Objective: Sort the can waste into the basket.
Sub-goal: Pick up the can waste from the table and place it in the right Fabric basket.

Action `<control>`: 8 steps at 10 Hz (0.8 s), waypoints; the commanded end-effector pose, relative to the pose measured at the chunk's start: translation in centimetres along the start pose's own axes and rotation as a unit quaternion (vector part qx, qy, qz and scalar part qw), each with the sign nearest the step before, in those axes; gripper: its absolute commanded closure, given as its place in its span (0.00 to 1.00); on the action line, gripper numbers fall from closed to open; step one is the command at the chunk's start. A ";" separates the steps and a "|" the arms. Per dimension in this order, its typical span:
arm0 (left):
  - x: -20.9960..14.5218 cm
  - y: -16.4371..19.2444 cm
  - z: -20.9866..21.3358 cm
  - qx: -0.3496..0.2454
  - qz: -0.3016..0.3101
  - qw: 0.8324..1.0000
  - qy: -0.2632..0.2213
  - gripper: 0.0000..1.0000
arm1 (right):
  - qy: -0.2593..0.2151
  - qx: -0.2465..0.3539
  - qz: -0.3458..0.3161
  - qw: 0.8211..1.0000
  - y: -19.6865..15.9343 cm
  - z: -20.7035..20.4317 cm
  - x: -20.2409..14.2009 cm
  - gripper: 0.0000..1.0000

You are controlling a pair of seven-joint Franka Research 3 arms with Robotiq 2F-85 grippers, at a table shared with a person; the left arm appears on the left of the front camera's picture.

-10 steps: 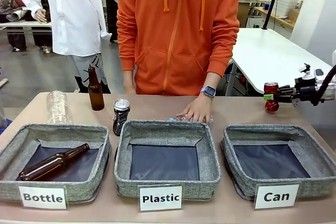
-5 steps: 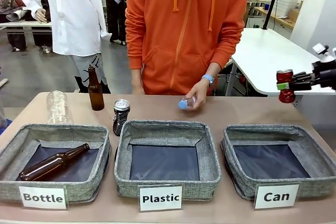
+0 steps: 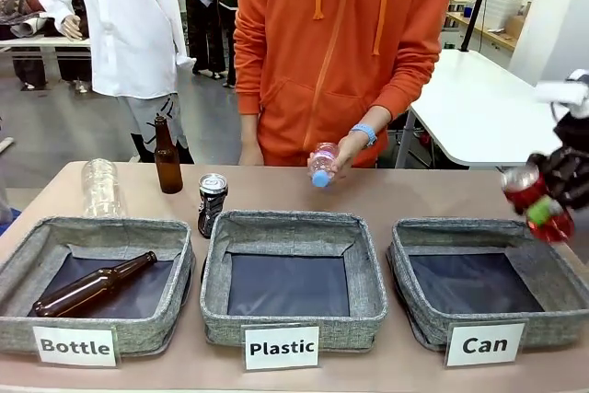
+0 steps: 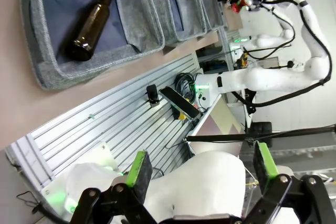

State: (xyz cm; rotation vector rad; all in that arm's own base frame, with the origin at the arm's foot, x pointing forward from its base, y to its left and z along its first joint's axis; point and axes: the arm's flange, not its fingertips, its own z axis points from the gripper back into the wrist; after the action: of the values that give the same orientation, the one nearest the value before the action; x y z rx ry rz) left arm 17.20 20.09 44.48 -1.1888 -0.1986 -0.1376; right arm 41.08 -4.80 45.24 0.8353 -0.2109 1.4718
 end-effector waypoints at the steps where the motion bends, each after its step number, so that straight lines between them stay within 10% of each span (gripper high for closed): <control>1: 0.1 -0.3 0.2 -0.010 0.000 1.000 -0.003 0.00 | 0.075 0.036 0.030 0.996 0.1 -3.8 -0.3 0.84; 7: 0.1 -0.3 0.2 -0.010 0.000 1.000 -0.003 0.00 | 0.103 -0.111 0.053 0.987 0.4 -8.2 -1.3 0.84; 8: 0.1 -0.3 0.2 -0.010 0.000 1.000 -0.003 0.00 | 0.107 -0.131 0.058 0.984 0.0 -8.0 -1.0 0.65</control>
State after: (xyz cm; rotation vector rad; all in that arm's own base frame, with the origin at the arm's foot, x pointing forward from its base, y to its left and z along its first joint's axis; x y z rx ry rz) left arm 17.20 20.09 44.48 -1.1889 -0.1986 -0.1375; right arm 38.37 -1.84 39.24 0.5054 -0.2234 1.5963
